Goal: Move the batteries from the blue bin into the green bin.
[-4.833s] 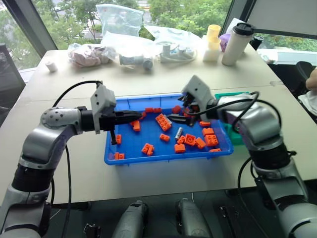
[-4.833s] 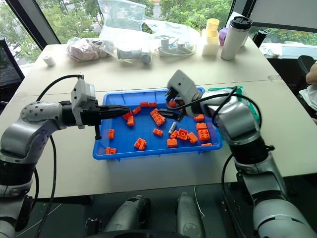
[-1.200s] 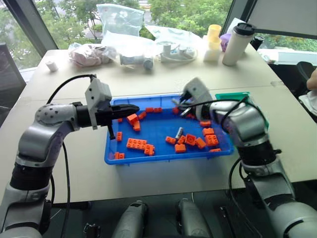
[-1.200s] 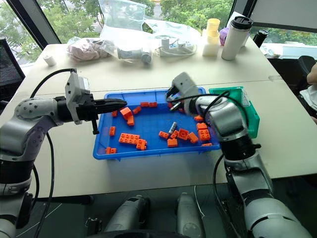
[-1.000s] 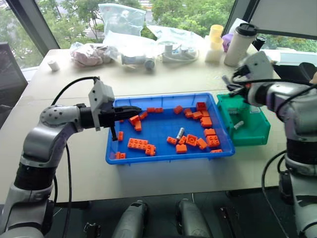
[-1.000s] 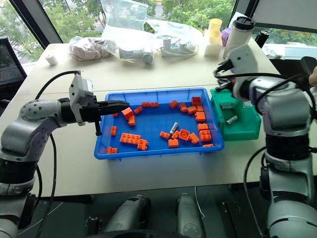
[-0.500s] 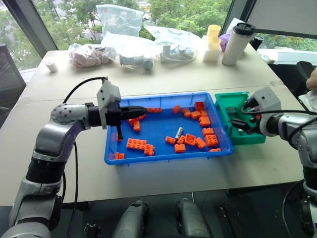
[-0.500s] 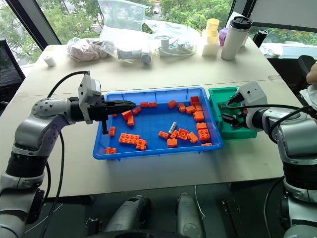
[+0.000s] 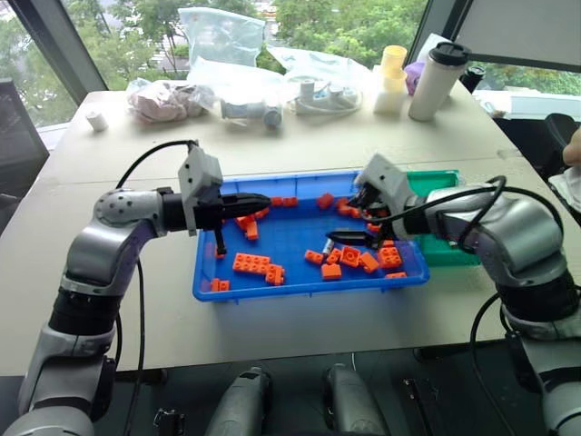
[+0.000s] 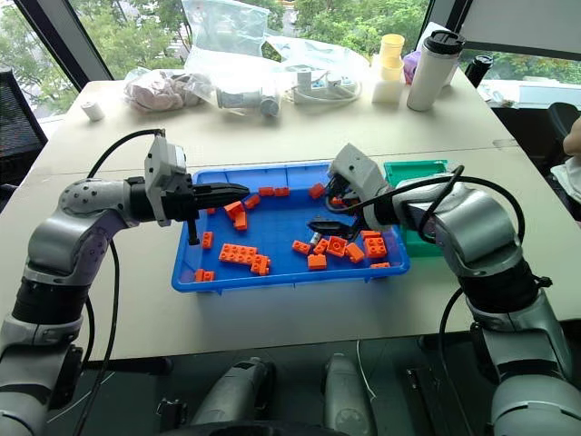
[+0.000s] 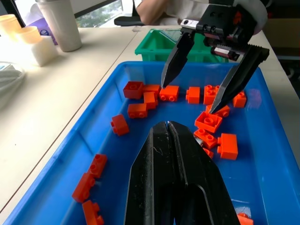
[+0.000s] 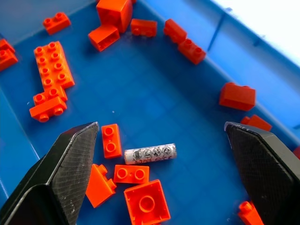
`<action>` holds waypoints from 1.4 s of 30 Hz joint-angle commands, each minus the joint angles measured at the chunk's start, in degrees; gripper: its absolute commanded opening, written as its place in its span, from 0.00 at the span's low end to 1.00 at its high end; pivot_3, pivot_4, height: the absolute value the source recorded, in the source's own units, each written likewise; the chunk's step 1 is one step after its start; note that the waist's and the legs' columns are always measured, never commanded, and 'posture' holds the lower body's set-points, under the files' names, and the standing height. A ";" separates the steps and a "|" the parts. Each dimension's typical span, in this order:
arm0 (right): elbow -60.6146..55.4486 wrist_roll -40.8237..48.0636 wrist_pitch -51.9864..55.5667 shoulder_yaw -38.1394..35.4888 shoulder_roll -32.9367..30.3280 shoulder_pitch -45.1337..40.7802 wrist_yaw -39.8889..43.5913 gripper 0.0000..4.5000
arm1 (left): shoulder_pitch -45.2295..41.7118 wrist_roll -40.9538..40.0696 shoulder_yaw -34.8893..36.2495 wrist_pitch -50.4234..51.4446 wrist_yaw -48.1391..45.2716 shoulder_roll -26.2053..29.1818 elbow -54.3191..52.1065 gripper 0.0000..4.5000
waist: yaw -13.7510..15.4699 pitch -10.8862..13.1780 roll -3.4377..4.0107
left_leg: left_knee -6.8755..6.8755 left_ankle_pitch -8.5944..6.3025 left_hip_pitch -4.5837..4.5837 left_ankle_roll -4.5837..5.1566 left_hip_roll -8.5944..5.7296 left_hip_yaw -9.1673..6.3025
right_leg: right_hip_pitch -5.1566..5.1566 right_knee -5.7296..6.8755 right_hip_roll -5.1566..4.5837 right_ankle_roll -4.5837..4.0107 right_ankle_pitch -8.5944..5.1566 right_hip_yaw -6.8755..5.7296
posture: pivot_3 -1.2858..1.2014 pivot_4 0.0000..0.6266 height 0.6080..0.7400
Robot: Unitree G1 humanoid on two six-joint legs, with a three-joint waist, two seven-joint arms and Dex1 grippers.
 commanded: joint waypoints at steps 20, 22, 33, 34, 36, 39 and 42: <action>10.29 -14.57 -14.13 11.57 2.50 0.05 3.30 0.99 | 2.74 -1.57 3.12 2.29 2.94 2.07 -6.21 0.00 | -0.10 0.00 0.00 | -0.01 0.04 0.01 -0.08 0.02 -0.01 | -0.02 0.01 0.03 0.00 0.00 0.01 | 0.52 0.24 1.00; 10.56 -15.18 -13.89 11.63 3.30 0.22 3.08 0.99 | 2.51 -1.42 2.92 2.05 2.84 2.01 -5.89 0.00 | -0.11 0.00 0.00 | -0.01 0.04 0.01 -0.08 0.02 -0.01 | -0.02 0.01 0.04 0.00 0.00 0.01 | 0.52 0.24 1.00; 10.04 -15.52 -12.12 10.35 5.55 0.02 3.41 0.49 | 2.48 -1.21 2.68 1.91 2.85 1.94 -5.80 0.00 | -0.11 0.00 -0.01 | -0.02 0.05 0.01 -0.10 0.02 -0.02 | -0.02 0.01 0.04 0.00 0.00 0.01 | 0.52 0.24 1.00; 9.83 -15.49 -11.81 10.29 5.51 -0.11 3.50 0.48 | 2.54 -1.23 2.69 1.90 2.85 1.93 -5.82 0.00 | -0.08 0.00 -0.01 | -0.01 0.05 0.01 -0.09 0.02 -0.02 | -0.01 0.01 0.04 0.00 0.00 0.01 | 0.52 0.24 1.00; 9.24 -15.35 -10.96 9.76 5.13 -0.70 3.71 0.48 | 2.49 -1.20 2.62 1.92 2.87 1.88 -5.76 0.00 | -0.09 0.00 -0.01 | -0.01 0.05 0.01 -0.09 0.02 -0.02 | -0.01 0.01 0.04 0.00 0.00 0.01 | 0.52 0.24 1.00; 7.40 -12.10 -7.56 3.83 5.67 -2.90 3.57 0.48 | 2.44 -1.23 2.59 1.96 2.85 1.87 -5.77 0.00 | -0.10 0.00 0.00 | -0.01 0.05 0.01 -0.09 0.02 -0.02 | -0.01 0.01 0.04 0.00 0.00 0.01 | 0.52 0.24 1.00; 7.64 -10.29 -4.81 -3.31 5.53 -6.55 1.52 0.48 | 2.42 -1.35 2.71 2.04 2.84 1.91 -5.80 0.00 | -0.09 0.01 0.01 | -0.01 0.05 0.00 -0.08 0.01 -0.01 | -0.03 0.02 0.03 0.00 0.00 0.01 | 0.52 0.24 1.00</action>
